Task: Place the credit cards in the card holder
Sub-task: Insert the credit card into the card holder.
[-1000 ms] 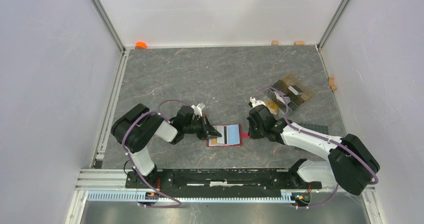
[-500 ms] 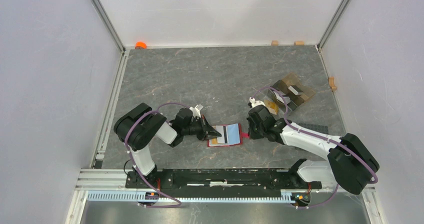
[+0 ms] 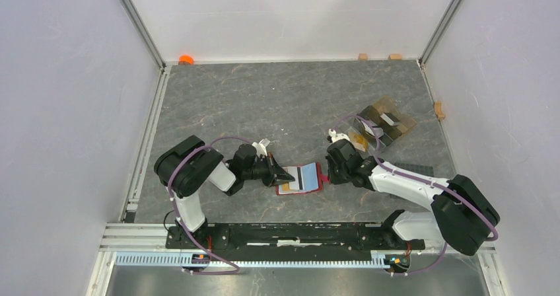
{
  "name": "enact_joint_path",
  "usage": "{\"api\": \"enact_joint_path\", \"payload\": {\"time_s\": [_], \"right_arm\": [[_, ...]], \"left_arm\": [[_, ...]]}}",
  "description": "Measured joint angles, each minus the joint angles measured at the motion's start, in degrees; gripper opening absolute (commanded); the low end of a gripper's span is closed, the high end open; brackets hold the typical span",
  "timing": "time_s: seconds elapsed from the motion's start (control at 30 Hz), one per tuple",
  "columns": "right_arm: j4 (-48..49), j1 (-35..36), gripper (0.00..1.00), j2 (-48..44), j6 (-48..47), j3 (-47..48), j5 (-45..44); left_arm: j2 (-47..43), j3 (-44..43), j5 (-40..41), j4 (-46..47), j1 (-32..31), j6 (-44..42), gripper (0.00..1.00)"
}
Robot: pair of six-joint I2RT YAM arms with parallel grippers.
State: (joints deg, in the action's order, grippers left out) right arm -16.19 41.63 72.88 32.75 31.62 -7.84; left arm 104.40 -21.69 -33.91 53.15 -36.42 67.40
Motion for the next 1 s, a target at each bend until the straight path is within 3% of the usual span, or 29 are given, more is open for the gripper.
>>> {"api": "enact_joint_path", "payload": {"time_s": [0.17, 0.4, 0.6, 1.0], "right_arm": [[0.0, 0.0, 0.00, 0.3, 0.0, 0.0, -0.2], [-2.7, 0.3, 0.31, -1.2, 0.2, 1.2, -1.3], [-3.8, 0.3, 0.48, -7.7, 0.6, 3.3, -0.5], [9.2, -1.9, 0.52, -10.0, 5.5, -8.2, 14.6]], "left_arm": [[0.0, 0.0, 0.6, 0.4, -0.7, 0.7, 0.02], [0.1, 0.0, 0.9, 0.5, -0.8, 0.8, 0.02], [0.5, 0.0, 0.9, 0.7, -0.8, 1.1, 0.02], [0.6, 0.0, 0.8, 0.8, -0.8, 1.3, 0.02]]}}
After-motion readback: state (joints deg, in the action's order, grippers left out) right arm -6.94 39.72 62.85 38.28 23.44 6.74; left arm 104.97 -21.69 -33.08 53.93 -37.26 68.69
